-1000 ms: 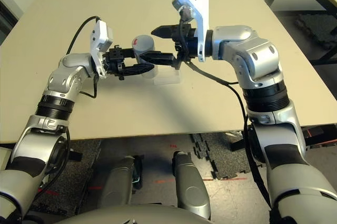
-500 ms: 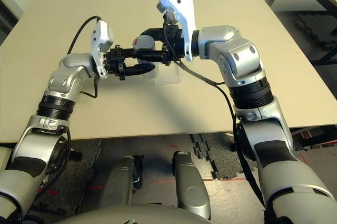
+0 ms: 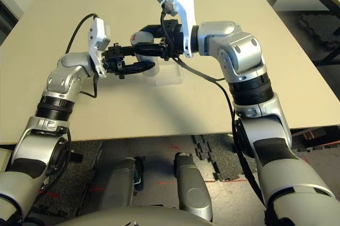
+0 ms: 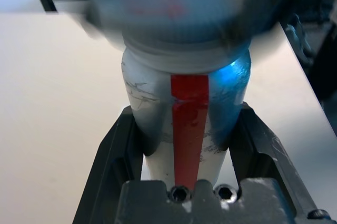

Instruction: Pour the medicine from the bottle into the box.

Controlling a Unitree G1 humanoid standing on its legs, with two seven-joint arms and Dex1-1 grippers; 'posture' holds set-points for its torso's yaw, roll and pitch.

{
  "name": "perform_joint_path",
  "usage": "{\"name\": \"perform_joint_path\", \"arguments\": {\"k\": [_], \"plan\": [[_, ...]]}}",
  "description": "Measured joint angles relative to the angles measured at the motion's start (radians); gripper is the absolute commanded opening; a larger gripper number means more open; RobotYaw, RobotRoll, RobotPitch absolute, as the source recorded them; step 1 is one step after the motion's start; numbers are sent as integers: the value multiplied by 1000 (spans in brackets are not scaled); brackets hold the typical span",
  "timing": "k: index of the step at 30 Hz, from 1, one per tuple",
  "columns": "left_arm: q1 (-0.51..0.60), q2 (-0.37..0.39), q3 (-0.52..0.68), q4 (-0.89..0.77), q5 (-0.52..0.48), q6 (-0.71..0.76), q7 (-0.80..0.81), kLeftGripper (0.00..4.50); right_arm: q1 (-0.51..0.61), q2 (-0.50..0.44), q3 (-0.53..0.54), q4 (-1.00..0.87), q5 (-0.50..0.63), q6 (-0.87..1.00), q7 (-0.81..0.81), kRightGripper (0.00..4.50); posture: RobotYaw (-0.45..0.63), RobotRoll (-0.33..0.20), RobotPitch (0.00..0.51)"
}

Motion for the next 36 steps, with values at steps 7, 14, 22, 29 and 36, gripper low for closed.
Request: {"name": "perform_joint_path", "arguments": {"k": [7,14,22,29,36], "plan": [[3,1,-12,0,2,0,1,2447,-38,3,-34,72,-22,-17,-69,2583,-118,0,151],[-60,-26,53,105,14,-50,150,2447,-14,4,-79,217,-106,-136,-213,2583,-116,0,146],[-132,-44,156,297,79,-190,452,2447,65,63,-171,316,-151,-272,-409,2583,-101,0,138],[-132,-59,206,434,125,-322,660,2447,130,113,-246,448,-202,-423,-603,2583,-98,0,134],[-130,-65,241,542,141,-390,756,2447,194,139,-260,538,-237,-565,-676,2583,-90,0,135]]}}
